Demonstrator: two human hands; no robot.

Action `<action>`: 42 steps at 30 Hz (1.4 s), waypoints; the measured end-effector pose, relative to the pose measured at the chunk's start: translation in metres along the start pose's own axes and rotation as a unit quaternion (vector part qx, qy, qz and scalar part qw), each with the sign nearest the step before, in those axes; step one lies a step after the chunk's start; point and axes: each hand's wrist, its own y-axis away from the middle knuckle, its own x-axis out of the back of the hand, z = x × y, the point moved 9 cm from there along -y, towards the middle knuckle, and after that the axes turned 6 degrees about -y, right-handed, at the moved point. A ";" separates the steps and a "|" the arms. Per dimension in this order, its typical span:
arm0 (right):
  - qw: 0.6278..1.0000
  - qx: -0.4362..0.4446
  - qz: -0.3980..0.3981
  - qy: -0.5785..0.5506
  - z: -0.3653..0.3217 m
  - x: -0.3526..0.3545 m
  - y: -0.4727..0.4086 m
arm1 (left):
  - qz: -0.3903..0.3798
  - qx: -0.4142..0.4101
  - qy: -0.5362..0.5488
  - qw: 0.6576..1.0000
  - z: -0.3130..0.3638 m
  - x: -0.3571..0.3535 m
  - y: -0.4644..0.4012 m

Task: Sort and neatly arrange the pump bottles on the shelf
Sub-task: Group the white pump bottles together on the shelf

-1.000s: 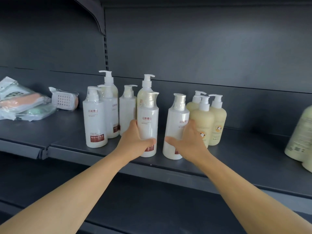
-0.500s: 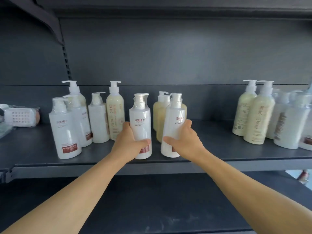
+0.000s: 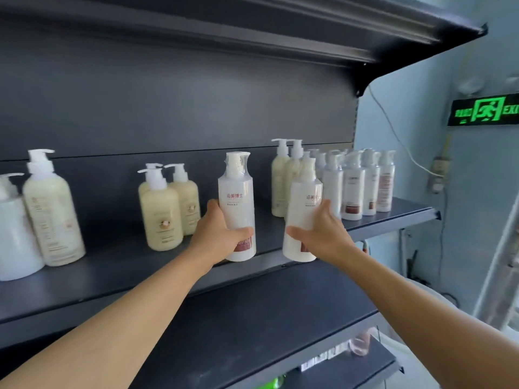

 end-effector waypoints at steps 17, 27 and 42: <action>0.999 0.032 -0.033 -0.009 0.140 0.143 -0.132 | 0.036 0.050 0.004 0.998 0.100 -0.190 -0.061; 0.998 0.031 -0.034 0.035 0.178 0.140 -0.184 | 0.055 0.047 -0.045 0.996 0.108 -0.235 -0.083; 0.998 0.032 0.003 0.056 0.194 0.143 -0.221 | 0.110 0.051 -0.108 0.987 0.122 -0.264 -0.112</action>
